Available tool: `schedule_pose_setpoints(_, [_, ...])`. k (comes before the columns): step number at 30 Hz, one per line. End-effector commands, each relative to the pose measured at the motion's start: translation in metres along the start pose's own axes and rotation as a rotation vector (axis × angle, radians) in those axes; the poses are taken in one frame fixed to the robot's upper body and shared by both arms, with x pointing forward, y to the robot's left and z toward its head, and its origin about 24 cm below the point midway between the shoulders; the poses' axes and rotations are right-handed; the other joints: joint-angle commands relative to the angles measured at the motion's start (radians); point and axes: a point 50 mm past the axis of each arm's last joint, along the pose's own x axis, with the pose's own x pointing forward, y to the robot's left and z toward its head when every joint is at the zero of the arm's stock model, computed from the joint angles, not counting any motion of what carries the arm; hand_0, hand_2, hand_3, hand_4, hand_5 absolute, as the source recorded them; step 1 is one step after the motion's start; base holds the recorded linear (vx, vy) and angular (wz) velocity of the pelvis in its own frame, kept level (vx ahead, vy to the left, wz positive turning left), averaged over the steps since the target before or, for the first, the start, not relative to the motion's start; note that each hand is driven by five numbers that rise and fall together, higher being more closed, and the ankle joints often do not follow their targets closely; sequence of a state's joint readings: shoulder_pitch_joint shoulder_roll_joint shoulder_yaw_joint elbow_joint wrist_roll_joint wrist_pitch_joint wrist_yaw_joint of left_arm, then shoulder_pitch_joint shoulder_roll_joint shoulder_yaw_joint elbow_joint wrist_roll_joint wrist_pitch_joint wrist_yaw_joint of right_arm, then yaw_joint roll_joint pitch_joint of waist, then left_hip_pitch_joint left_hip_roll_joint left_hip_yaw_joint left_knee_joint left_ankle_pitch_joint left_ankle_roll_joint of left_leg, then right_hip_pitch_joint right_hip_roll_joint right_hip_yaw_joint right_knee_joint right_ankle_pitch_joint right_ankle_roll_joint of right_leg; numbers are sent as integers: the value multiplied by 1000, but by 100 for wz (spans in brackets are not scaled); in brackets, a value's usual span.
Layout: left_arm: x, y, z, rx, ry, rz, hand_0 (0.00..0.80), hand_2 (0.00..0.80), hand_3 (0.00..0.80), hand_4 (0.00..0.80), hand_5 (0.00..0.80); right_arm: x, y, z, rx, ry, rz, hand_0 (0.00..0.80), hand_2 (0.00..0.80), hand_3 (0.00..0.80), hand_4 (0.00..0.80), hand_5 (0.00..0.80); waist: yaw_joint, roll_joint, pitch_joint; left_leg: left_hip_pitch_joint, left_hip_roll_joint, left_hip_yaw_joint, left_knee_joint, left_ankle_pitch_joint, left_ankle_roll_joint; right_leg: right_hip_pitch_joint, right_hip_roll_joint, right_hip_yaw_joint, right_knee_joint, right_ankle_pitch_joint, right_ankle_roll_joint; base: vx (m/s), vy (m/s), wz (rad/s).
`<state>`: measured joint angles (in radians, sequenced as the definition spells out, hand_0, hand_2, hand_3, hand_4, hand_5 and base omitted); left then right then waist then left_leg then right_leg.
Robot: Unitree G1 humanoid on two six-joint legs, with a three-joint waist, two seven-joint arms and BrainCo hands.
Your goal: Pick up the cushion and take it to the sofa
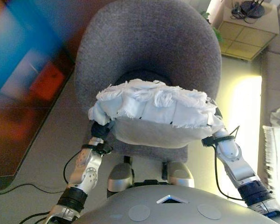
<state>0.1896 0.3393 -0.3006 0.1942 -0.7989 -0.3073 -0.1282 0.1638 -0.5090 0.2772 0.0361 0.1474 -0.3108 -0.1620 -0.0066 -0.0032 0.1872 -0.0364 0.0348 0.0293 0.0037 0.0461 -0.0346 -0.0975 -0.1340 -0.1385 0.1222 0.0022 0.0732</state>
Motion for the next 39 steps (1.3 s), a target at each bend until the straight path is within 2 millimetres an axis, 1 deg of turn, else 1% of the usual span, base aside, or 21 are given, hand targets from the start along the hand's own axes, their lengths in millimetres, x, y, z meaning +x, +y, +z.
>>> schedule_pose_setpoints(1, [43,-47,48,53,-270,-210,800,800,800,800,800,38,25,55,54,-323,57,800,800,800,800,800,28,-63,51,12,5,-7,25,-104,-22,58,12,10,-162,55,50,-195,-18,7])
schedule_pose_setpoints(7, [73,-67,80,138,-408,-238,800,800,800,800,800,72,31,83,68,-442,29,800,800,800,800,800,34,-77,150,-53,-9,-7,13,-87,-11,-18,10,21,-143,67,60,-133,-20,2])
schedule_pose_setpoints(10, [91,-85,96,185,-470,-265,800,800,800,800,800,94,33,103,80,-494,-1,800,800,800,800,800,30,-78,190,-86,-14,-5,11,-78,-9,-46,11,30,-140,72,63,-122,-26,0])
schedule_pose_setpoints(12, [105,-103,110,221,-536,-283,800,800,800,800,800,111,32,123,82,-543,-26,800,800,800,800,800,22,-77,221,-115,-20,-2,15,-75,-6,-69,12,42,-141,75,64,-140,5,3])
schedule_pose_setpoints(14, [118,-114,125,236,-584,-292,800,800,800,800,800,125,35,140,68,-575,-43,800,800,800,800,800,17,-70,246,-146,-22,2,24,-69,-4,-95,12,43,-114,64,59,-124,38,1])
schedule_pose_setpoints(16, [127,-122,137,240,-615,-294,800,800,800,800,800,135,36,152,46,-592,-55,800,800,800,800,800,13,-68,263,-174,-27,4,41,-67,-5,-122,10,46,-93,59,57,-78,39,-1])
schedule_pose_setpoints(20, [142,-140,159,256,-663,-301,800,800,800,800,800,156,26,172,17,-603,-86,800,800,800,800,800,10,-62,293,-223,-30,9,58,-59,-17,-159,6,47,-98,67,53,-73,18,0])
schedule_pose_setpoints(22, [148,-145,169,247,-675,-297,800,800,800,800,800,165,18,182,16,-600,-106,800,800,800,800,800,8,-58,306,-239,-30,12,58,-54,-22,-174,7,47,-102,71,53,-56,24,-1])
schedule_pose_setpoints(25, [155,-153,181,261,-688,-284,800,800,800,800,800,179,6,190,28,-559,-127,800,800,800,800,800,2,-55,319,-261,-33,19,60,-49,-26,-205,7,50,-95,78,54,-54,23,-2])
schedule_pose_setpoints(26, [160,-157,183,276,-668,-275,800,800,800,800,800,186,1,191,31,-517,-136,800,800,800,800,800,2,-54,323,-273,-34,20,60,-43,-29,-220,6,50,-91,81,55,-72,20,-1])
schedule_pose_setpoints(28, [171,-157,184,297,-582,-234,800,800,800,800,800,198,-12,189,45,-421,-163,800,800,800,800,800,-1,-51,330,-288,-33,25,53,-31,-32,-244,4,48,-85,89,58,-60,34,-3])
schedule_pose_setpoints(29, [177,-154,183,312,-535,-186,439,439,439,439,439,204,-19,184,56,-359,-176,612,612,612,612,612,-3,-48,332,-294,-34,25,47,-23,-34,-258,4,49,-82,93,60,-35,46,-2])
schedule_pose_setpoints(30, [183,-146,180,328,-470,-143,94,94,94,94,94,207,-24,179,73,-315,-189,229,229,229,229,229,-4,-46,332,-298,-33,25,42,-19,-34,-268,4,50,-78,95,62,-6,42,-2])
schedule_pose_setpoints(31, [188,-137,176,347,-402,-104,0,0,0,0,0,209,-27,175,82,-279,-196,0,0,0,0,0,-6,-46,332,-299,-33,26,38,-17,-34,-274,5,50,-74,95,62,0,0,0])
schedule_pose_setpoints(32, [191,-127,172,375,-350,-52,0,0,0,0,0,211,-29,173,77,-253,-203,0,0,0,0,0,-9,-44,333,-299,-32,29,32,-13,-36,-279,7,51,-73,97,63,43,30,-2])
schedule_pose_setpoints(34, [194,-102,176,413,-296,59,0,0,0,0,0,211,-38,174,68,-237,-226,0,0,0,0,0,-17,-42,333,-301,-30,36,24,-4,-40,-289,10,52,-76,103,62,47,41,-1])
schedule_pose_setpoints(35, [193,-85,181,418,-280,126,0,0,0,0,0,210,-45,174,69,-233,-247,0,0,0,0,0,-21,-41,333,-298,-30,41,18,-1,-41,-289,13,53,-78,104,60,39,59,-5])
schedule_pose_setpoints(38, [186,-45,195,386,-270,281,0,0,0,0,0,204,-69,168,67,-229,-311,0,0,0,0,0,-30,-30,333,-293,-32,48,13,2,-44,-291,14,54,-79,100,57,36,72,-16])
schedule_pose_setpoints(39, [180,-25,199,362,-262,367,0,0,0,0,0,200,-80,164,73,-225,-352,0,0,0,0,0,-32,-25,333,-288,-34,49,15,0,-46,-289,13,54,-77,95,56,48,60,-11])
